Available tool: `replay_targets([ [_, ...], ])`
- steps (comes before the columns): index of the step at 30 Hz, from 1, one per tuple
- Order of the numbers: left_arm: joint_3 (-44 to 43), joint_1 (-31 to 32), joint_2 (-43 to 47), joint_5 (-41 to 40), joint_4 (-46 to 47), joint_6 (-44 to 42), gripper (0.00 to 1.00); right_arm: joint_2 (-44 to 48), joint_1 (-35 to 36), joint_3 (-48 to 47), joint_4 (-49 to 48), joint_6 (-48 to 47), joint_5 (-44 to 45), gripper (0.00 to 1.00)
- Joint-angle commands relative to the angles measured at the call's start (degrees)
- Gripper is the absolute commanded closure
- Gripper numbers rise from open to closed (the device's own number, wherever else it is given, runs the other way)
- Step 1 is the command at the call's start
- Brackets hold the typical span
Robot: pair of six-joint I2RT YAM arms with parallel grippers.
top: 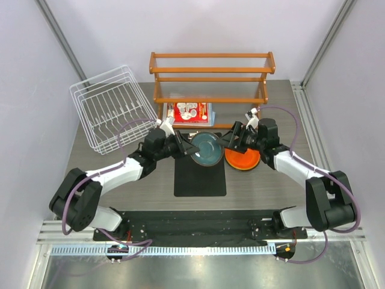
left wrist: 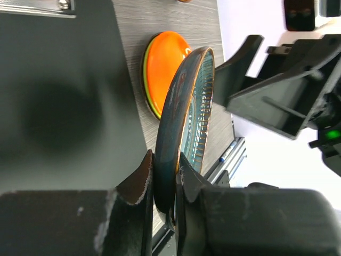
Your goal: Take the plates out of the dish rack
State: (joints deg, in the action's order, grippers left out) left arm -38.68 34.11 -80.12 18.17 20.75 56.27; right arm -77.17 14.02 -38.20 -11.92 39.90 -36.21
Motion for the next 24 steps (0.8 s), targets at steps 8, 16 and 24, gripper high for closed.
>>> replay_targets([
  [8, -6.68, 2.81, -3.03, 0.64, 10.27, 1.91, 1.00, -2.38, 1.18, 2.77, -8.12, 2.90, -2.11, 0.78],
  [16, -8.25, 2.81, -0.92, -3.05, 0.18, -2.74, 0.71, 5.52, 0.92, -0.03, 7.14, -4.03, 12.87, 0.99],
  [24, -11.42, 2.72, 3.21, -21.21, -20.56, -15.20, 0.22, 12.56, -8.73, -0.13, 17.98, -7.20, 17.84, 0.99],
])
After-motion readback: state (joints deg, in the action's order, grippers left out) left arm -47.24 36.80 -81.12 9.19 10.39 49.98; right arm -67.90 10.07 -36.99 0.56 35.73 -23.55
